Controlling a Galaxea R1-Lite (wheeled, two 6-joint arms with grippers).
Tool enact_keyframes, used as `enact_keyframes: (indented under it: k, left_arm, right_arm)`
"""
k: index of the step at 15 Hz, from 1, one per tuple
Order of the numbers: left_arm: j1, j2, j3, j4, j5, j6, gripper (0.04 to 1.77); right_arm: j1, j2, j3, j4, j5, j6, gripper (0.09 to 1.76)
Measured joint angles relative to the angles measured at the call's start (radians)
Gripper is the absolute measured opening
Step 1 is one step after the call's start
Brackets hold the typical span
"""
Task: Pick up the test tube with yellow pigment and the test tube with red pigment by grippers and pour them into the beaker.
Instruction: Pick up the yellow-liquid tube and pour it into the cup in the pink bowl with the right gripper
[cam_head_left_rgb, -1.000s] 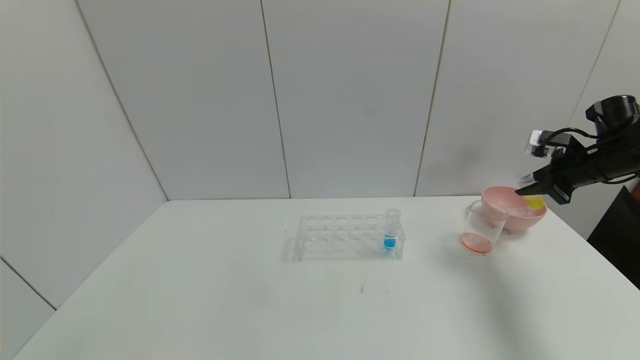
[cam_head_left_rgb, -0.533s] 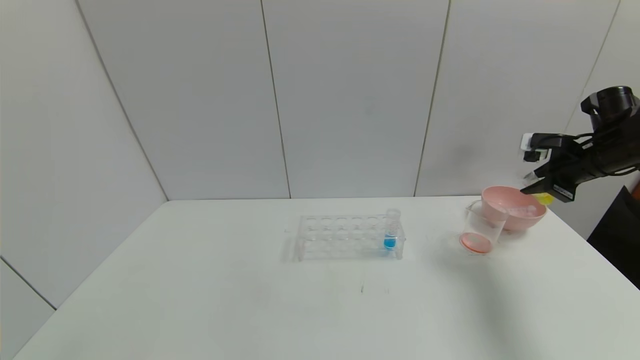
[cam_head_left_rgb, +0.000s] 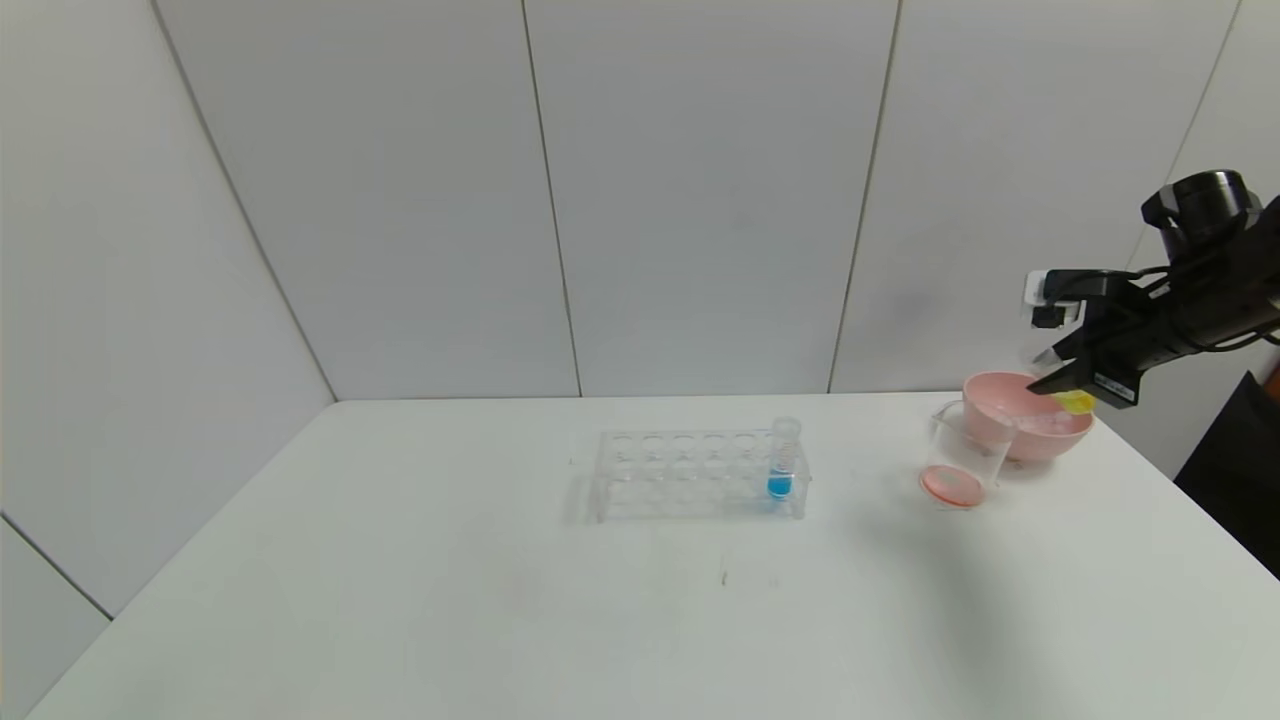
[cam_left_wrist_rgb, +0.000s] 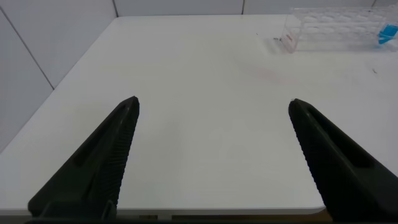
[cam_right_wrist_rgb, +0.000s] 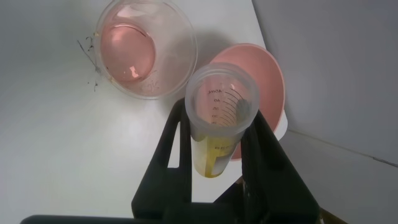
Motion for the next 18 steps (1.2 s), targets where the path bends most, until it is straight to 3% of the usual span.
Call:
enact_keyframes:
  k: [5,8,18]
  left_arm:
    - [0.0,0.0,0.0,0.0,0.0,0.0,1.72]
    - [0.0,0.0,0.0,0.0,0.0,0.0,1.72]
    - [0.0,0.0,0.0,0.0,0.0,0.0,1.72]
  right_arm:
    - [0.011,-0.001,0.0,0.026,-0.012,0.001,0.52]
    - [0.016,-0.015,-0.001,0.086,-0.099,-0.001,0.52]
    - [0.065,-0.02,-0.003,0.086,-0.274,-0.025,0.52]
